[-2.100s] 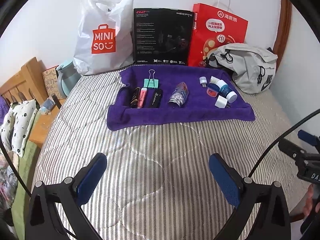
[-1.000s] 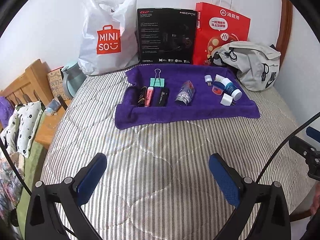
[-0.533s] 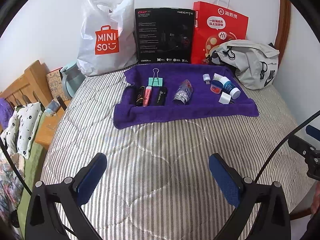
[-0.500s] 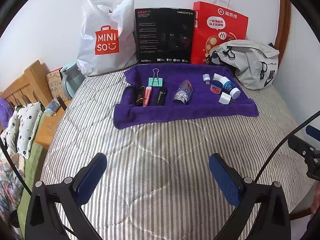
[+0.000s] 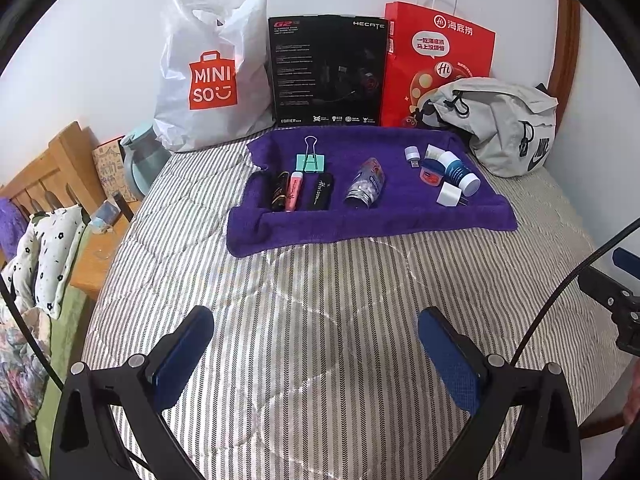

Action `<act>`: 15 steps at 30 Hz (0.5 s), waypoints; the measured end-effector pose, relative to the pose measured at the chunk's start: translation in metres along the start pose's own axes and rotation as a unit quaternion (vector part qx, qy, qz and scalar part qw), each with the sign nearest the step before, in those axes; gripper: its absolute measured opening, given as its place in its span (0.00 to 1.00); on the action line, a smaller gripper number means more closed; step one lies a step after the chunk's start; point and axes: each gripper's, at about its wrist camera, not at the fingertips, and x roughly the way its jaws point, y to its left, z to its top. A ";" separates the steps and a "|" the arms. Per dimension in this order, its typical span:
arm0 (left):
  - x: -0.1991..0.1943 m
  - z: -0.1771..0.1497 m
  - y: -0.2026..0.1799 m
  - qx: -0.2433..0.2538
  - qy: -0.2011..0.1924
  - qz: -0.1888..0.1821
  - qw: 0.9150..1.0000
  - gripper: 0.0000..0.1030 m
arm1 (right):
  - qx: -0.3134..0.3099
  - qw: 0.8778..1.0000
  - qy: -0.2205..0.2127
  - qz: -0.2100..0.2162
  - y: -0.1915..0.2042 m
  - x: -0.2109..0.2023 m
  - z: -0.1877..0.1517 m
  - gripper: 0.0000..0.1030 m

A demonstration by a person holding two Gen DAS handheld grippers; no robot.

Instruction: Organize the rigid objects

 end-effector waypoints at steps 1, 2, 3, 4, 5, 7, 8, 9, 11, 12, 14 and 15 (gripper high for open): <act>0.000 0.000 0.000 0.000 0.000 0.000 1.000 1.00 | 0.000 1.000 0.001 0.000 0.000 0.000 0.000 1.00; 0.000 0.000 0.000 0.002 0.000 0.000 1.000 1.00 | -0.001 1.000 0.001 0.001 0.000 0.000 0.001 1.00; 0.000 0.000 0.000 0.003 0.000 0.001 1.000 1.00 | -0.001 1.000 0.000 0.001 0.000 0.000 0.001 1.00; 0.000 0.000 0.000 0.003 -0.001 0.002 1.000 1.00 | 0.000 1.000 -0.001 0.001 -0.001 0.000 0.001 1.00; 0.000 0.000 0.000 0.004 -0.001 0.002 1.000 1.00 | 0.000 1.000 -0.001 0.003 -0.001 -0.001 0.001 1.00; -0.001 0.000 -0.001 0.004 -0.001 0.001 1.000 1.00 | -0.001 1.000 0.000 0.003 0.000 0.000 0.001 1.00; -0.001 0.000 -0.001 0.004 -0.001 0.001 1.000 1.00 | -0.002 1.000 0.001 0.002 0.000 0.000 0.001 1.00; -0.001 0.000 -0.001 0.004 -0.001 0.002 1.000 1.00 | -0.002 1.000 0.001 0.002 0.000 0.000 0.001 1.00; -0.001 0.000 -0.001 0.004 -0.001 0.002 1.000 1.00 | -0.002 1.000 0.001 0.002 -0.001 0.000 0.001 1.00; -0.001 0.000 -0.001 0.004 -0.001 0.001 1.000 1.00 | -0.001 1.000 0.001 0.003 -0.001 0.000 0.001 1.00; -0.001 0.000 -0.001 0.005 -0.001 0.001 1.000 1.00 | -0.001 1.000 0.001 0.003 -0.001 0.000 0.001 1.00; -0.001 0.000 -0.001 0.005 -0.001 0.001 1.000 1.00 | -0.002 1.000 0.001 0.002 -0.001 0.000 0.001 1.00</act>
